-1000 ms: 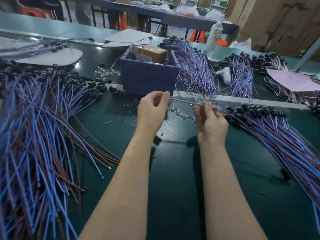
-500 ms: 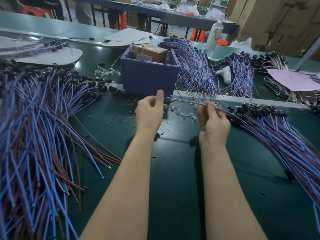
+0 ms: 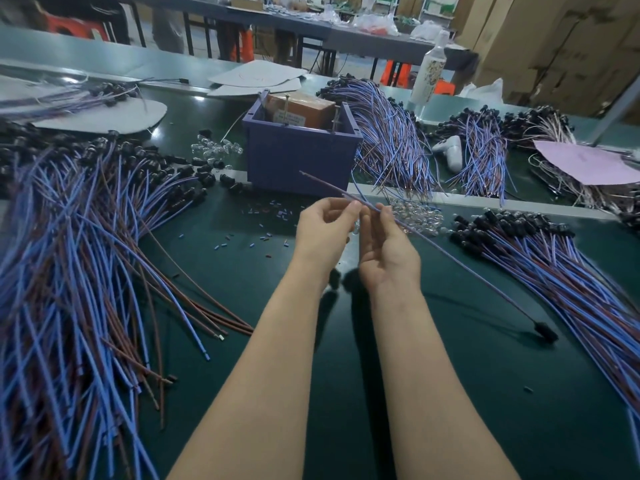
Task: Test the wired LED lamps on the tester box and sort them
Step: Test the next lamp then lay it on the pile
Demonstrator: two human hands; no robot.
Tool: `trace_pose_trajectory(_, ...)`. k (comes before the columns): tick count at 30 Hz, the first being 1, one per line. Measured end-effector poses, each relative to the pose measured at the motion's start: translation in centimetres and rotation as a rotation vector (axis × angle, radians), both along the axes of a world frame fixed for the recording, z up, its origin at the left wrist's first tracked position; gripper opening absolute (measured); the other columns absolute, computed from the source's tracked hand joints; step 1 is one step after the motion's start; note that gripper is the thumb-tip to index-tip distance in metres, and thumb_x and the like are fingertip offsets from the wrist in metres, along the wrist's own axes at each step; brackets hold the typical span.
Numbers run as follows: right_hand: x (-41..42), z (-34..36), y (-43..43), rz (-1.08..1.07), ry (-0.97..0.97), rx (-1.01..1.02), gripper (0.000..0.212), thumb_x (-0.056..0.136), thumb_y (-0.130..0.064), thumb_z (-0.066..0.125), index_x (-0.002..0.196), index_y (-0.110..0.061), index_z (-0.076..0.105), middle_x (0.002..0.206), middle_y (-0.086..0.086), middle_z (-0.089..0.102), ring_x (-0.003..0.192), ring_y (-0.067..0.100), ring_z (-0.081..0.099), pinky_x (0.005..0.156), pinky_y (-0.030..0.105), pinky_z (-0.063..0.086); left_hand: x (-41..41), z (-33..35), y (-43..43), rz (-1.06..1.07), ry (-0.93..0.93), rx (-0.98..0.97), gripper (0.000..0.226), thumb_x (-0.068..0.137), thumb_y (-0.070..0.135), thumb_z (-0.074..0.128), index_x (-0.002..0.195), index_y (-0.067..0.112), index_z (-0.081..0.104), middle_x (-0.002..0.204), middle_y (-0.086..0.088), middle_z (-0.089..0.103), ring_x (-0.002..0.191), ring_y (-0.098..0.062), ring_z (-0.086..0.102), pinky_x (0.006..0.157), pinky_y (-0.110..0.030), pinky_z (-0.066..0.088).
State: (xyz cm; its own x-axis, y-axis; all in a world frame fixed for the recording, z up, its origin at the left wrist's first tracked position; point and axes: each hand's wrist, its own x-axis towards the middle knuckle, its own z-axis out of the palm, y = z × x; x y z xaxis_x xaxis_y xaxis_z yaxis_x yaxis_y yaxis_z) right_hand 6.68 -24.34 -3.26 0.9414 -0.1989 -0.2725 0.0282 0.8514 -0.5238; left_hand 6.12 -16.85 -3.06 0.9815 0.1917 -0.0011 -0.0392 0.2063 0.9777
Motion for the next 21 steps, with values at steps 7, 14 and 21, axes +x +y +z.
trace_pose_trajectory(7,-0.1,-0.5,1.4,0.11,0.017,-0.06,0.013,0.094,-0.007,0.054,0.083,-0.005,0.061,0.061,0.003,0.07,0.056,0.009,0.067,0.06,0.016,0.056,0.2,-0.1,0.4,0.114,-0.049,-0.032,0.011,0.095,0.012,0.054,0.092,0.006,0.063,0.086,-0.009,0.066,0.081,-0.018,0.062,0.085,-0.035,0.053)
trace_pose_trajectory(14,-1.1,0.2,0.3,0.285,0.034,-0.86,0.033,0.096,-0.025,0.054,0.069,-0.007,0.06,0.054,0.001,0.055,0.04,0.006,0.047,0.042,0.016,0.04,0.4,-0.3,0.7,0.152,-0.104,-0.106,0.015,0.097,0.007,0.049,0.086,0.009,0.059,0.08,-0.005,0.066,0.066,-0.007,0.061,0.074,-0.024,0.052)
trace_pose_trajectory(21,-0.9,1.4,-0.7,-0.087,-0.266,-1.783,0.019,0.093,-0.021,0.055,0.097,-0.009,0.07,0.095,0.005,0.07,0.091,0.02,0.06,0.083,0.026,0.041,0.6,-0.5,1.0,0.185,-0.123,-0.208,0.011,0.097,0.005,0.048,0.097,0.001,0.058,0.081,-0.007,0.065,0.066,-0.005,0.06,0.067,-0.012,0.051)
